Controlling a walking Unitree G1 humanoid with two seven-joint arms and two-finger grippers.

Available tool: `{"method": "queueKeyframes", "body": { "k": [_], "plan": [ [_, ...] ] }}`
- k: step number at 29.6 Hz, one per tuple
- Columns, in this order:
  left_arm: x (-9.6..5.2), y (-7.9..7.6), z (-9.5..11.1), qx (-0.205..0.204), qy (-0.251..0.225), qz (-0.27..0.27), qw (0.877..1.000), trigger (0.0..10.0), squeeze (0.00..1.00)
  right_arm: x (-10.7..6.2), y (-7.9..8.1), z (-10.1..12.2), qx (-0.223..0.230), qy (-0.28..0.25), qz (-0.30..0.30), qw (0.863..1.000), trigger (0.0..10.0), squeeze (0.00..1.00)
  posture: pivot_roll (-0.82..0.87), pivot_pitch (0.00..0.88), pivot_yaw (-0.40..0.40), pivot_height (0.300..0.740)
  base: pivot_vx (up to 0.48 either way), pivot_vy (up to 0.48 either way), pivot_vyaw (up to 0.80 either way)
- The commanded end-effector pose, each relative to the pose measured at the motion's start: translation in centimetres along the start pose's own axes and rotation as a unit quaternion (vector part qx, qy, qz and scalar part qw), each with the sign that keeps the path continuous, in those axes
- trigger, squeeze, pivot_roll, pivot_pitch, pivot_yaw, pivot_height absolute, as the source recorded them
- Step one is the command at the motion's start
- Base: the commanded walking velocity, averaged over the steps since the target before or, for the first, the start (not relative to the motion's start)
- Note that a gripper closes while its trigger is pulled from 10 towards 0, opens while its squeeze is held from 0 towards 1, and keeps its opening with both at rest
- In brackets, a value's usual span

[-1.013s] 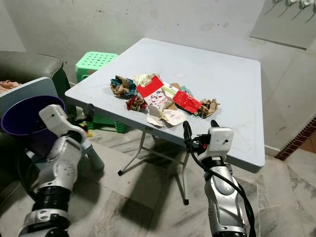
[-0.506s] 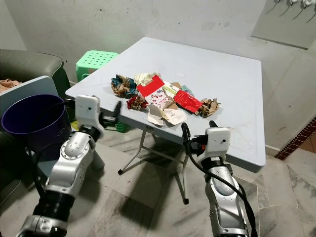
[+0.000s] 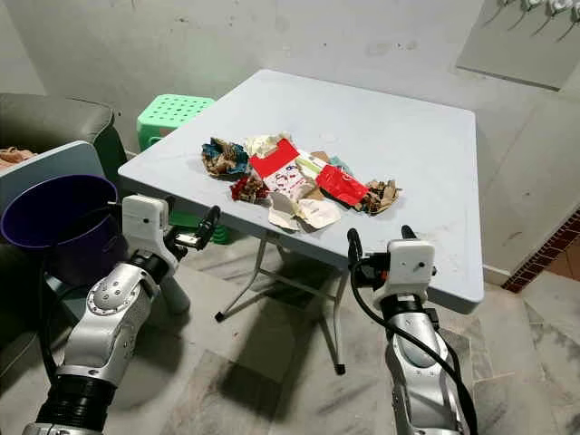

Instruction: Picking trash to rubbish bin

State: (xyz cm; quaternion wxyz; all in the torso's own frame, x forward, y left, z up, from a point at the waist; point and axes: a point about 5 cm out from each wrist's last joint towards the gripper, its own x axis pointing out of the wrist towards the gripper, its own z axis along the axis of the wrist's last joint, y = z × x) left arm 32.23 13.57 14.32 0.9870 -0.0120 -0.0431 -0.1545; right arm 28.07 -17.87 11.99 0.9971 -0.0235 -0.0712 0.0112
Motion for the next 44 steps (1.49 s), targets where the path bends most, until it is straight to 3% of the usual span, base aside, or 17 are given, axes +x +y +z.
{"method": "queueKeyframes", "body": {
  "k": [1, 30, 44],
  "plan": [
    [0.40, -0.49, 0.85, 0.008, -0.014, -0.017, 1.000, 10.0, 0.00, 0.14, 0.09, 0.32, 0.000, -0.008, 0.001, 1.000, 10.0, 0.00, -0.06, 0.009, -0.019, 0.740, 0.000, 0.000, 0.00],
    [1.01, -0.02, 0.60, -0.017, 0.013, -0.024, 0.999, 10.0, 0.00, -0.42, 0.66, -0.24, 0.006, 0.003, 0.012, 1.000, 10.0, 0.00, -0.07, 0.000, -0.014, 0.740, 0.000, 0.000, 0.00],
    [1.19, -0.08, 0.62, -0.022, 0.017, -0.029, 0.999, 10.0, 0.00, -0.57, 0.76, -0.56, 0.007, 0.011, 0.010, 1.000, 10.0, 0.00, -0.07, 0.000, -0.009, 0.740, 0.000, 0.337, 0.00]
  ]
}}
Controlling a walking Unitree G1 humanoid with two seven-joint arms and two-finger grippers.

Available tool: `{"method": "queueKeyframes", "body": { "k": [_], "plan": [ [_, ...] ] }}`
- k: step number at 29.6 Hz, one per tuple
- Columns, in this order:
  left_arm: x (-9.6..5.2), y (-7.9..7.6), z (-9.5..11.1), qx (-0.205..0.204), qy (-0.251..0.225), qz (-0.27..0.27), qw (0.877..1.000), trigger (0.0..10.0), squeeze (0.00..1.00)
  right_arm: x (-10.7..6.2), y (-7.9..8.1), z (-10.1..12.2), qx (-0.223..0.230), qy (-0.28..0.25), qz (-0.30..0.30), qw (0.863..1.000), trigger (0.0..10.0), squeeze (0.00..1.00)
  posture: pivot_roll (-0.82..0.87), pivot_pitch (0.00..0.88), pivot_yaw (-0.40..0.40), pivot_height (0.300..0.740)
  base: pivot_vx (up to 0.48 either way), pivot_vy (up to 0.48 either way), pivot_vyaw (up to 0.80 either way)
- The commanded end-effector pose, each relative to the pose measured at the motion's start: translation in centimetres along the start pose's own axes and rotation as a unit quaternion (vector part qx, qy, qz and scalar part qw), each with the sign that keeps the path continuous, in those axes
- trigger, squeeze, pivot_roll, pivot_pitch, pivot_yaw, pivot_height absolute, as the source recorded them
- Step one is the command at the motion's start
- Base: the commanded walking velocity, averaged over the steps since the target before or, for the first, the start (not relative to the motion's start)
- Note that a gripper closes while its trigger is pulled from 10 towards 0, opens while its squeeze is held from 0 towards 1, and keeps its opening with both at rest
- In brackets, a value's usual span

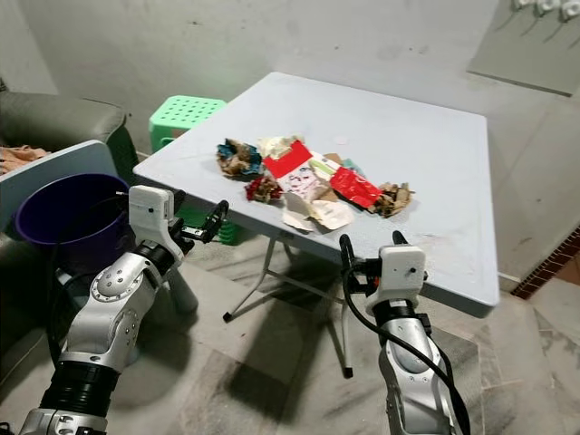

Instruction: Picking trash to rubbish bin

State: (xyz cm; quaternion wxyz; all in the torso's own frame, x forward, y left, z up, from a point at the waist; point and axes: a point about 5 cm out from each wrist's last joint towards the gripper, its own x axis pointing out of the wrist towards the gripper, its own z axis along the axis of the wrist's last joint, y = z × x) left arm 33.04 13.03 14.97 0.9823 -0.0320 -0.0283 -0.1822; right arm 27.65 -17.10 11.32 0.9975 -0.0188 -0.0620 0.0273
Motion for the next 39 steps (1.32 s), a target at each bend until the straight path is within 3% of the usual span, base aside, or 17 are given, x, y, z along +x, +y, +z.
{"method": "queueKeyframes", "body": {
  "k": [1, 13, 17, 35, 39],
  "plan": [
    [0.21, 0.19, 0.08, 0.002, 0.006, -0.003, 1.000, 10.0, 0.00, -0.07, -0.02, 0.00, 0.001, 0.002, -0.006, 1.000, 10.0, 0.00, -0.07, 0.000, -0.010, 0.740, 0.000, 0.446, 0.00],
    [0.37, 0.06, 0.19, 0.001, 0.004, -0.005, 1.000, 10.0, 0.00, -0.23, -0.01, -0.11, 0.003, 0.008, -0.006, 1.000, 10.0, 0.00, -0.07, 0.000, -0.011, 0.740, 0.000, 0.444, 0.00],
    [0.41, 0.09, 0.19, 0.004, 0.004, 0.000, 1.000, 10.0, 0.00, -0.24, 0.05, -0.24, 0.007, 0.016, -0.006, 1.000, 10.0, 0.00, -0.07, 0.000, -0.010, 0.740, 0.000, 0.000, 0.00],
    [0.70, 0.02, 0.18, 0.006, 0.011, 0.012, 1.000, 10.0, 0.00, -0.14, -0.09, -0.35, 0.002, 0.028, -0.007, 1.000, 10.0, 0.00, -0.07, 0.000, -0.012, 0.740, 0.000, 0.000, -0.78],
    [0.72, -0.01, 0.26, 0.001, 0.007, 0.011, 1.000, 10.0, 0.00, -0.15, -0.06, -0.13, 0.008, 0.019, -0.005, 1.000, 10.0, 0.00, -0.07, 0.000, -0.013, 0.740, 0.000, 0.000, -0.15]
  ]
}}
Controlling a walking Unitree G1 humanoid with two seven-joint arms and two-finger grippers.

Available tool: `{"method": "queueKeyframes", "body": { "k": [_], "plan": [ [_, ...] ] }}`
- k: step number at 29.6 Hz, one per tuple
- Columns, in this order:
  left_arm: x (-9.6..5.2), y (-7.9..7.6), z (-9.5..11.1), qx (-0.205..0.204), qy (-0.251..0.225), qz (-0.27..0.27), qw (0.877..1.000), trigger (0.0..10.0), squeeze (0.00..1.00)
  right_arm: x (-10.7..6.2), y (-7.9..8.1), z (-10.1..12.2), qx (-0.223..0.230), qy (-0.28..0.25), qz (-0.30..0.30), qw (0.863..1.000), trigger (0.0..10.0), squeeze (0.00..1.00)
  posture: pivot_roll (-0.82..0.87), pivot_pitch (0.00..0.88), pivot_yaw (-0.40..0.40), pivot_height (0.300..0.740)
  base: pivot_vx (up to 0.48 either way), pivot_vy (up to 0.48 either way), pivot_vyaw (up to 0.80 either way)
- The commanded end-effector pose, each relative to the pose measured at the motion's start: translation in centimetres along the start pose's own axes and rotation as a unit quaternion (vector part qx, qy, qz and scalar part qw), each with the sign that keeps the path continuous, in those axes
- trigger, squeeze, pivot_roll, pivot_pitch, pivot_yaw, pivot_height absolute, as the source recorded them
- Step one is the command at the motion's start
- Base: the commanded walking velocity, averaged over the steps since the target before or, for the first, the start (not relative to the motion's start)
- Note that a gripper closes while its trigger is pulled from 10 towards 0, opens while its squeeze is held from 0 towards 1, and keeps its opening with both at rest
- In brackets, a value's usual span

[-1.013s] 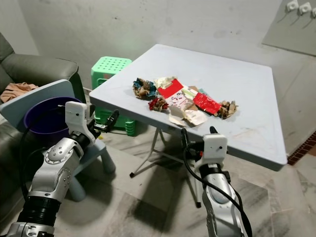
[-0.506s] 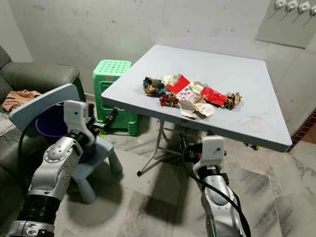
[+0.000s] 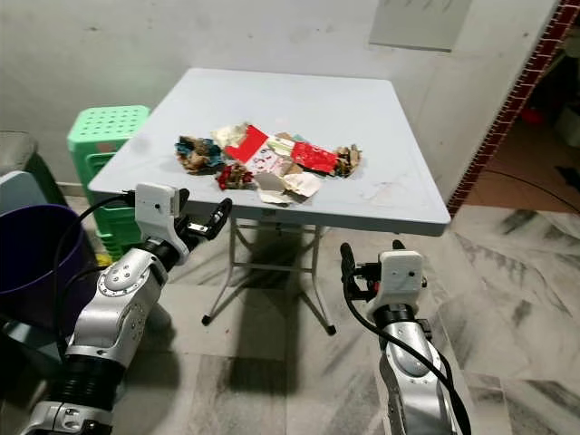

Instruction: Picking trash to rubbish bin

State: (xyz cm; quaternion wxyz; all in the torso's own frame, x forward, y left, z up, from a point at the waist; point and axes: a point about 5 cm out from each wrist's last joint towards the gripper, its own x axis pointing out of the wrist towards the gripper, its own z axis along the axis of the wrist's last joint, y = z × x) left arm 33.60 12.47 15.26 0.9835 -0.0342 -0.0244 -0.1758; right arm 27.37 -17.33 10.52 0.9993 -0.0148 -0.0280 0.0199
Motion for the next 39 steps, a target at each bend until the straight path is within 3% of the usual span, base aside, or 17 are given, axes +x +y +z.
{"method": "queueKeyframes", "body": {
  "k": [1, 28, 35, 39],
  "plan": [
    [0.03, 0.30, 0.14, 0.001, 0.001, 0.004, 1.000, 10.0, 0.00, 0.20, 0.13, 0.72, -0.002, -0.015, 0.005, 1.000, 10.0, 0.00, -0.07, 0.000, -0.013, 0.740, 0.285, 0.000, 0.00],
    [0.35, 0.75, 0.46, -0.012, -0.009, 0.026, 1.000, 10.0, 0.00, 0.50, 0.25, 0.97, -0.028, -0.010, 0.036, 0.999, 10.0, 0.00, -0.08, 0.001, -0.033, 0.740, 0.292, 0.000, 0.00],
    [0.37, 0.71, 0.65, 0.016, -0.012, 0.025, 0.999, 10.0, 0.00, 0.57, 0.15, 1.05, -0.037, -0.010, 0.035, 0.999, 10.0, 0.00, -0.08, 0.004, -0.035, 0.740, 0.257, 0.000, 0.00],
    [0.40, 0.47, 0.72, 0.011, -0.016, 0.018, 1.000, 10.0, 0.00, 0.57, 0.12, 1.09, -0.047, -0.009, 0.042, 0.998, 10.0, 0.00, -0.08, 0.004, -0.034, 0.740, 0.315, 0.000, 0.00]
  ]
}}
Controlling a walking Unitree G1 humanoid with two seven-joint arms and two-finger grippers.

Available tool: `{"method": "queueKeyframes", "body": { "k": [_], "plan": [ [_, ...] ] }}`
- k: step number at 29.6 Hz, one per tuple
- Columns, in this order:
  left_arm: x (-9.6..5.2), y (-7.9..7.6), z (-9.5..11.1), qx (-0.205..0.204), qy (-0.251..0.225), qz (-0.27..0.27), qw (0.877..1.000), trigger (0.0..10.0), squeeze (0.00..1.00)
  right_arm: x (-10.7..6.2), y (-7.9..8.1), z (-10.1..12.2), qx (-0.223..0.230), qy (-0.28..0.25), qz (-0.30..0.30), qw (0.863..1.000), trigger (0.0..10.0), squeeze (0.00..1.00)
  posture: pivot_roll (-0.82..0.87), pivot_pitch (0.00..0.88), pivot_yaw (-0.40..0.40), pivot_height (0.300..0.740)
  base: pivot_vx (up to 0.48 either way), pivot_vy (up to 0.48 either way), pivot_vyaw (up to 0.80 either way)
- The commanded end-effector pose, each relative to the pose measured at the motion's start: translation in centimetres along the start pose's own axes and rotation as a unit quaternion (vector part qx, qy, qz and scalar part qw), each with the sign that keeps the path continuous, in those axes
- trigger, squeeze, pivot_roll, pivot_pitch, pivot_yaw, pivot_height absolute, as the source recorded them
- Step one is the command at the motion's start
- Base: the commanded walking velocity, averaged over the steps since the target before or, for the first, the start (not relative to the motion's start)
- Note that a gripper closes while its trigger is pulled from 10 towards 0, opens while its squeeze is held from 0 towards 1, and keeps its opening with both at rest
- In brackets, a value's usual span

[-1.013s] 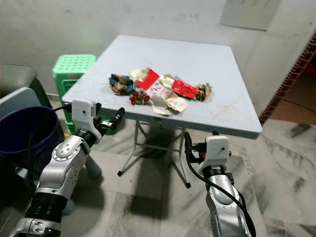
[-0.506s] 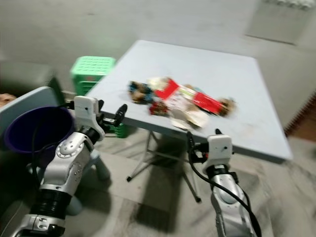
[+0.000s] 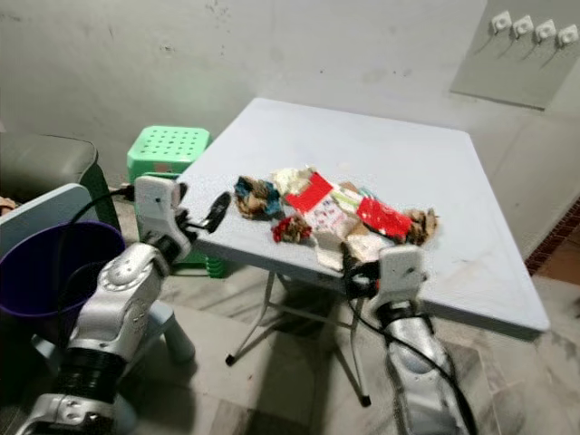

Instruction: Picking trash to rubbish bin

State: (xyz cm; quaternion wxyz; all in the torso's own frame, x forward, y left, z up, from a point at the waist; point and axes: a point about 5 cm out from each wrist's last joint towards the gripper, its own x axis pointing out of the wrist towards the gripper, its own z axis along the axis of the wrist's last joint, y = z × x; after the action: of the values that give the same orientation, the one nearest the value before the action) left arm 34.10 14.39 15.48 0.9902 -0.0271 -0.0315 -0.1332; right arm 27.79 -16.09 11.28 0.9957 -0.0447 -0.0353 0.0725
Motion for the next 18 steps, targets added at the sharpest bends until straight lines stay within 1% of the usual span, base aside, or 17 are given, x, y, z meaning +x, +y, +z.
{"method": "queueKeyframes", "body": {
  "k": [1, 3, 5, 9, 11, 13, 18],
  "plan": [
    [0.4, -1.6, 0.4, -0.009, -0.009, -0.025, 1.000, 10.0, 0.00, -0.1, -1.2, 0.3, -0.022, -0.001, -0.007, 1.000, 10.0, 0.00, -0.08, 0.004, -0.034, 0.740, 0.000, 0.000, 0.00],
    [0.5, -1.9, 0.3, -0.023, -0.004, -0.035, 0.999, 10.0, 0.00, -0.1, -1.5, 0.3, -0.024, -0.001, 0.002, 1.000, 10.0, 0.00, -0.08, 0.004, -0.033, 0.740, 0.000, 0.000, 0.00],
    [0.4, -2.4, 0.4, 0.000, -0.004, -0.050, 0.999, 10.0, 0.00, -0.1, -2.0, 0.4, -0.035, 0.000, 0.004, 0.999, 10.0, 0.00, -0.08, 0.004, -0.033, 0.740, 0.000, 0.000, 0.00],
    [0.3, -3.4, 0.0, 0.013, 0.009, -0.082, 0.996, 10.0, 0.00, 0.2, -3.5, 0.4, -0.058, 0.011, -0.002, 0.998, 10.0, 0.00, -0.08, 0.006, -0.034, 0.740, 0.000, 0.000, 0.00],
    [0.2, -4.0, -0.3, 0.024, 0.013, -0.104, 0.994, 10.0, 0.00, 0.4, -4.1, 0.3, -0.064, 0.021, 0.003, 0.998, 10.0, 0.00, -0.08, 0.007, -0.034, 0.740, 0.000, 0.000, 0.00],
    [-0.3, -4.9, -0.8, 0.039, 0.019, -0.135, 0.990, 10.0, 0.00, 0.6, -4.9, 0.1, -0.084, 0.027, 0.023, 0.996, 10.0, 0.00, -0.09, 0.013, -0.035, 0.740, 0.000, 0.000, 0.00],
    [-1.1, -5.5, -1.5, 0.045, 0.032, -0.153, 0.987, 10.0, 0.00, 0.9, -5.5, 0.0, -0.094, 0.034, 0.055, 0.993, 10.0, 0.00, -0.08, 0.026, -0.040, 0.740, 0.000, 0.000, 0.00]
  ]
}}
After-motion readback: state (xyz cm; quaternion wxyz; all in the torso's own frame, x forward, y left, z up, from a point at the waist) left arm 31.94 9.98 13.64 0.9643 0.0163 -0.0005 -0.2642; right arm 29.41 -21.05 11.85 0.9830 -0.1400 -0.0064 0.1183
